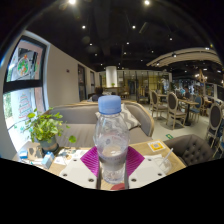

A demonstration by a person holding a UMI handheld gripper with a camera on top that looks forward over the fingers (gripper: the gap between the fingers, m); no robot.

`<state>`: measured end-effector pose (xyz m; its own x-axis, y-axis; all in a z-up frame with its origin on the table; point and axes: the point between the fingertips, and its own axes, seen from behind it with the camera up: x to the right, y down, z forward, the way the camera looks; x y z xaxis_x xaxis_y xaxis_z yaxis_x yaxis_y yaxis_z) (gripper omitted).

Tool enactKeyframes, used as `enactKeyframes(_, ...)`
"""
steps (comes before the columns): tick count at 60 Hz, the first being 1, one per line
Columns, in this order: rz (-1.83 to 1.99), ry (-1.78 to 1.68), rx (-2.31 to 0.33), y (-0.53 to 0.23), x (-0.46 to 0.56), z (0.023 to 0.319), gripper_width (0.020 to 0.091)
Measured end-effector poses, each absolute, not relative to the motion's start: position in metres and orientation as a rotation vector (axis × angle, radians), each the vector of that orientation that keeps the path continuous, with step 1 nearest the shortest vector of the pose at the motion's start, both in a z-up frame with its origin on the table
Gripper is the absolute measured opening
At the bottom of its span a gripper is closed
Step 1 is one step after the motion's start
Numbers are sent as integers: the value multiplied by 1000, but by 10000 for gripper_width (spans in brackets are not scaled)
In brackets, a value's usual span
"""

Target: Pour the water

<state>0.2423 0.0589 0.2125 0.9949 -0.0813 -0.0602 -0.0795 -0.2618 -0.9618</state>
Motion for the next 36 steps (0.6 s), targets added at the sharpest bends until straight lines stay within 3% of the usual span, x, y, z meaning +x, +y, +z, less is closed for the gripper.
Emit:
enactKeyframes(8, -24, 105, -1937, 63, 243, 137, 309)
enactKeyframes(11, -20, 96, -1951, 57, 247, 123, 309)
enactKeyframes(26, -64, 100, -1984, 56, 258, 77, 318)
enactKeyframes(36, -65, 159, -1934, 49, 263, 79, 422)
